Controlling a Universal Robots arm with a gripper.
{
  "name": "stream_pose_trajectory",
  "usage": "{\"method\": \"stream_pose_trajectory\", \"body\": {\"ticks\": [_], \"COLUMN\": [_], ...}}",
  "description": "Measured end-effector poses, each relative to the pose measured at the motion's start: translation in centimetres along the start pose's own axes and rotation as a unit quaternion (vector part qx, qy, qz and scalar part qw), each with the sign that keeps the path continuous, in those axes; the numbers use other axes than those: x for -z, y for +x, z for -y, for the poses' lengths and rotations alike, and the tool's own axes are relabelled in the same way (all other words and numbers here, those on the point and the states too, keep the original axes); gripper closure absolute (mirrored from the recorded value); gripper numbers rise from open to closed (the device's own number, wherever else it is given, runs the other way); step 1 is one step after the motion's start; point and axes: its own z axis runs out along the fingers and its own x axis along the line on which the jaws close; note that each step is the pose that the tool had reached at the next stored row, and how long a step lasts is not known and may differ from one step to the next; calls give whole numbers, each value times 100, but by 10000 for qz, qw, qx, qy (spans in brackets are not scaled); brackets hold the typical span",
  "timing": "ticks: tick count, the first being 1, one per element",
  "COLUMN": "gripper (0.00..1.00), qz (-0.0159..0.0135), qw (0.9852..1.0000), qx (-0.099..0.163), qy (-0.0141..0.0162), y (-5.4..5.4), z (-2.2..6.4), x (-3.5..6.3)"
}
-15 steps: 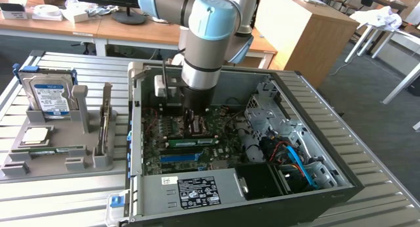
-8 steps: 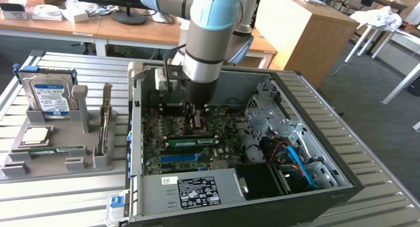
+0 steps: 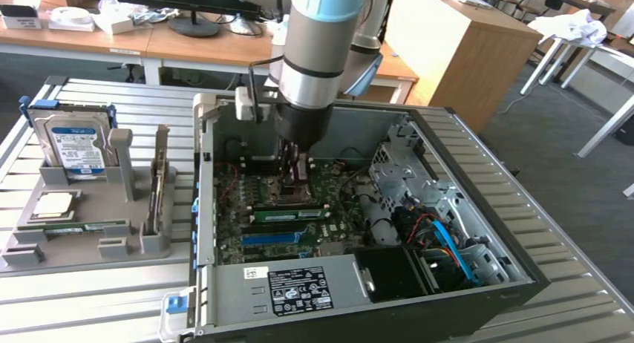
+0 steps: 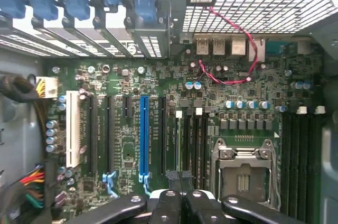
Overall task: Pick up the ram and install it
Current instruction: 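Press down the ram until it locks into place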
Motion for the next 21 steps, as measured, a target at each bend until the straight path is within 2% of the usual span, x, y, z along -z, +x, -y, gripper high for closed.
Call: {"method": "stream_pose_trajectory", "body": {"ticks": [10,21], "gripper": [90,90], "qz": [-42,-66], "qw": [10000,10000], "qx": [0,0], "qy": [0,0], "y": [4,7], "z": [2,3], "x": [311,538]}}
